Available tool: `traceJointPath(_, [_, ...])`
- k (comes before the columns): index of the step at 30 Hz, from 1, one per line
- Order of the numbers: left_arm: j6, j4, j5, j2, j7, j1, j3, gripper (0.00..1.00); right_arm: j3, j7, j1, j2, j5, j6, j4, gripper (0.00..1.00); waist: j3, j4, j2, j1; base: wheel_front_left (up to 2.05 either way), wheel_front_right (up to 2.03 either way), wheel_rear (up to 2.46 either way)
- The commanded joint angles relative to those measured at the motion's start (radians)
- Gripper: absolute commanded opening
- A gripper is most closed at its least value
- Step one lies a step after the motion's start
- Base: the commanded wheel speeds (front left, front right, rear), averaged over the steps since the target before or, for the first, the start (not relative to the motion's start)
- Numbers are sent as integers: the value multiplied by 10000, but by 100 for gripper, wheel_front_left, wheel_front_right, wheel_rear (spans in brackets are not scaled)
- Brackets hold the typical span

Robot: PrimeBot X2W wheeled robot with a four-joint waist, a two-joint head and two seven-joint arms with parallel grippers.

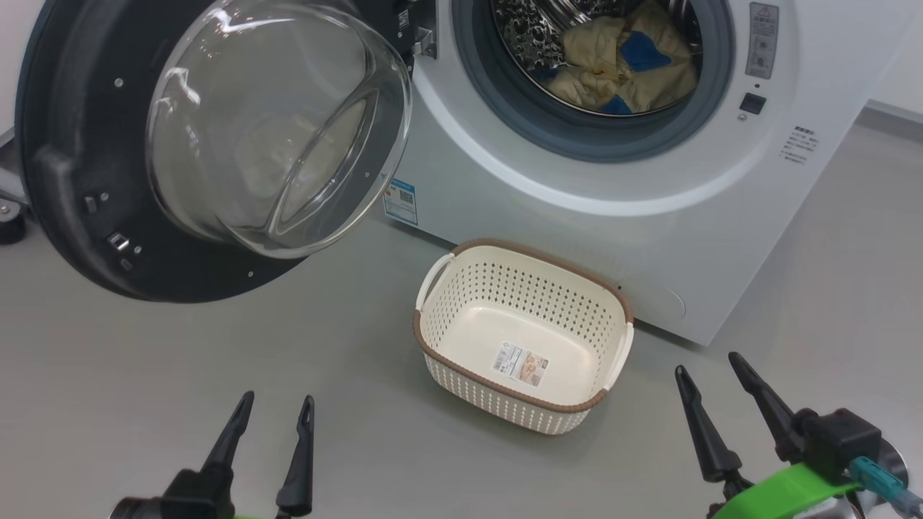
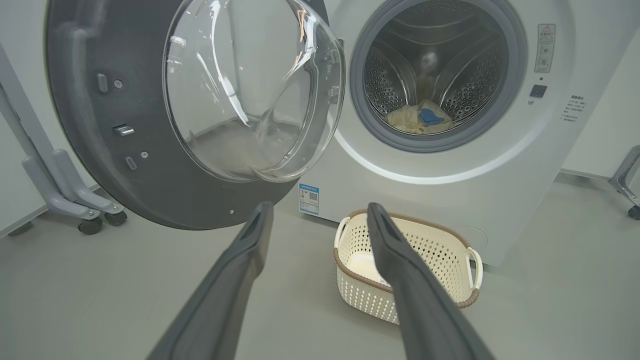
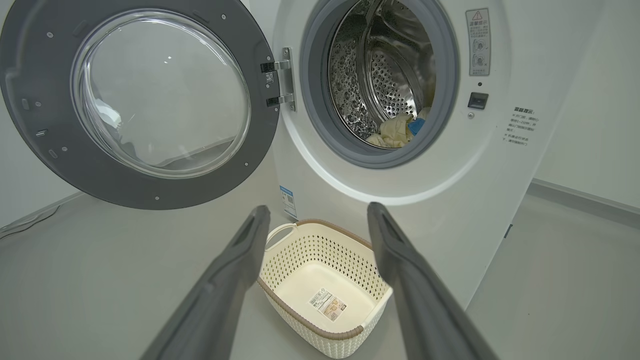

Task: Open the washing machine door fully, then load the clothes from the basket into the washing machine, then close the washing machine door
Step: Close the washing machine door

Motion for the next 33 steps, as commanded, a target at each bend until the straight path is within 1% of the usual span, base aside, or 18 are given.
traceJointPath(1, [2556, -333, 21, 218, -86, -275, 443, 100, 214, 7, -218, -102, 56, -29, -291, 100, -53, 91, 0, 0, 0, 0, 0])
traceJointPath(27, [2558, -387, -52, 233, -108, -265, 433, 99, 302, 11, -193, -102, 69, -29, -255, 100, -128, -25, 0, 0, 0, 0, 0])
traceJointPath(28, [2556, -391, -52, 233, -110, -266, 440, 85, 304, 15, -193, -102, 66, -29, -259, 100, -127, -29, 0, 0, 0, 0, 0])
traceJointPath(29, [2544, -394, -67, 229, -112, -263, 447, 53, 305, 21, -193, -102, 63, -29, -263, 100, -123, -33, 0, 0, 0, 0, 0])
traceJointPath(30, [2544, -394, -67, 229, -112, -263, 447, 53, 305, 21, -193, -102, 63, -29, -263, 100, -123, -33, 0, 0, 0, 0, 0])
traceJointPath(31, [2531, -394, -81, 229, -113, -261, 452, 38, 306, 28, -193, -102, 58, -29, -267, 100, -118, -39, 0, 0, 0, 0, 0])
traceJointPath(32, [2506, -397, -96, 230, -114, -263, 452, 20, 304, 33, -195, -102, 56, -29, -273, 100, -111, -44, 0, 0, 0, 0, 0])
traceJointPath(33, [2480, -395, -115, 231, -115, -273, 458, 0, 301, 37, -198, -102, 55, -29, -279, 100, -105, -49, 0, 0, 0, 0, 0])
